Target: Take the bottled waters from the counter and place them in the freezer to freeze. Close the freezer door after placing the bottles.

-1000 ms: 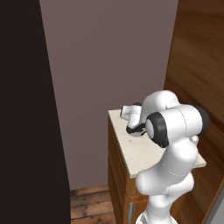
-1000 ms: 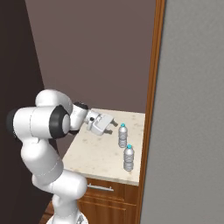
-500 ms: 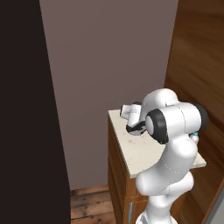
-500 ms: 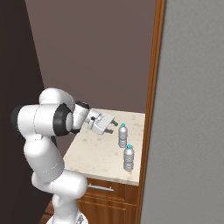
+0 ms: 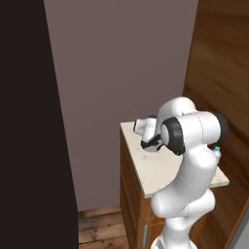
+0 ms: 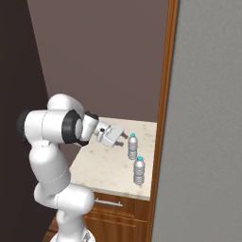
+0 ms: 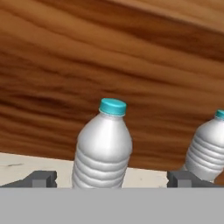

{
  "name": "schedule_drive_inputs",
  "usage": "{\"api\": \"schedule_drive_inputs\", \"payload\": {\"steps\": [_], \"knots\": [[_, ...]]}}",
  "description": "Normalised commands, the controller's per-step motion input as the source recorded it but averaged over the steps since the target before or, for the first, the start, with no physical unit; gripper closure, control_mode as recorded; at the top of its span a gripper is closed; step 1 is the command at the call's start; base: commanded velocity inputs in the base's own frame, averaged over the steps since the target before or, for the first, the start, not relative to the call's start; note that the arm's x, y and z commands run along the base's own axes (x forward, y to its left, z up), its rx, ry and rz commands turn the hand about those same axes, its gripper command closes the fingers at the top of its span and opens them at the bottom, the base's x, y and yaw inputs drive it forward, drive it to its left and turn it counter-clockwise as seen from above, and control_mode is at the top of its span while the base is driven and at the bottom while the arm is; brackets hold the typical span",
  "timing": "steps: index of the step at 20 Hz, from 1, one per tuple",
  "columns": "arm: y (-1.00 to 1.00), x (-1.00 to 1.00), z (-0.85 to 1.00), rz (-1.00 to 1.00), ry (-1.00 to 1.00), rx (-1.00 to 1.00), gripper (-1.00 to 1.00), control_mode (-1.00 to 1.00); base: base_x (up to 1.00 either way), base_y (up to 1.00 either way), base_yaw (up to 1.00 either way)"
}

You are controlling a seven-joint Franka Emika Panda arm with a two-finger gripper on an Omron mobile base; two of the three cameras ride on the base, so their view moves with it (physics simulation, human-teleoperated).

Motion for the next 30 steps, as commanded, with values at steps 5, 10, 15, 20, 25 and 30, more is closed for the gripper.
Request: {"api": "schedule_drive_inputs", "payload": {"steps": [5,10,15,20,25,30], "knots": [[-0.07,0.15,-0.21,0.02,0.0,0.0,-1.0,-1.0,0.0,0.0,0.0],[-0.05,0.08,-0.09,0.01,0.0,0.0,-1.0,-1.0,0.0,0.0,0.0],[-0.12,0.0,0.0,0.0,0.0,0.0,-1.0,-1.0,0.0,0.0,0.0],[-0.2,-0.03,0.0,0.0,0.0,0.0,-1.0,-1.0,0.0,0.0,0.0],[-0.14,0.0,0.0,0.0,0.0,0.0,-1.0,-1.0,0.0,0.0,0.0],[-0.15,0.0,0.0,0.0,0.0,0.0,-1.0,-1.0,0.0,0.0,0.0]]}}
